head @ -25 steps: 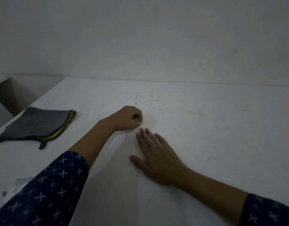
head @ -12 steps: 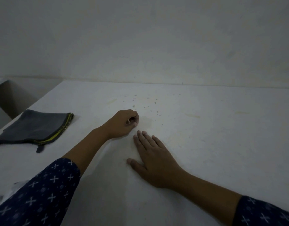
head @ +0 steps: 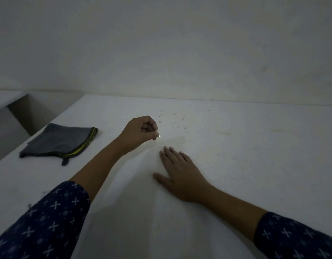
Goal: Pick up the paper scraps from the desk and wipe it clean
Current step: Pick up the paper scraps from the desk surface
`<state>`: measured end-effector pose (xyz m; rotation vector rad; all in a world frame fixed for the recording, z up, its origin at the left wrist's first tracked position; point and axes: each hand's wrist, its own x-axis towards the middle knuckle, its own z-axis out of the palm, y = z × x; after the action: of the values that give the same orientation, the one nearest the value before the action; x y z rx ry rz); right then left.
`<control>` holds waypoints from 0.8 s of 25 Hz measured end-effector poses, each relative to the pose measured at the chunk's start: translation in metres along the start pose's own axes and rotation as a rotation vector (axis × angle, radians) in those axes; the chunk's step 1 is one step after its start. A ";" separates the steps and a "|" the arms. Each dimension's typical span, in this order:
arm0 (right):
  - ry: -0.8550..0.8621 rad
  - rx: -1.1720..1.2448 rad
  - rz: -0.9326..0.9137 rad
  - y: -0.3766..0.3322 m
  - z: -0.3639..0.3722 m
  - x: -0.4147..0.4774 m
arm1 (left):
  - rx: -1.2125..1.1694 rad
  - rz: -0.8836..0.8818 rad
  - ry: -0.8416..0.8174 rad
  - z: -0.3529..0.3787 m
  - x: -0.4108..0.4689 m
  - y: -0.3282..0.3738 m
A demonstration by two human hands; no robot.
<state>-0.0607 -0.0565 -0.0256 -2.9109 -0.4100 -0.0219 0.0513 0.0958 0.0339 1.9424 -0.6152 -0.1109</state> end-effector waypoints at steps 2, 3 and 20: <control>0.001 0.012 0.010 0.000 0.000 0.000 | -0.070 -0.047 0.023 -0.006 -0.022 -0.002; 0.013 0.015 0.013 0.000 -0.002 0.000 | -0.094 -0.067 0.040 -0.009 -0.034 -0.002; 0.221 0.497 -0.158 -0.141 0.009 -0.021 | -0.180 -0.517 0.374 -0.079 -0.238 0.003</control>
<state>-0.1202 0.0726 -0.0075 -2.3526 -0.5193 -0.2290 -0.1282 0.2703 0.0260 1.8407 0.1461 -0.1171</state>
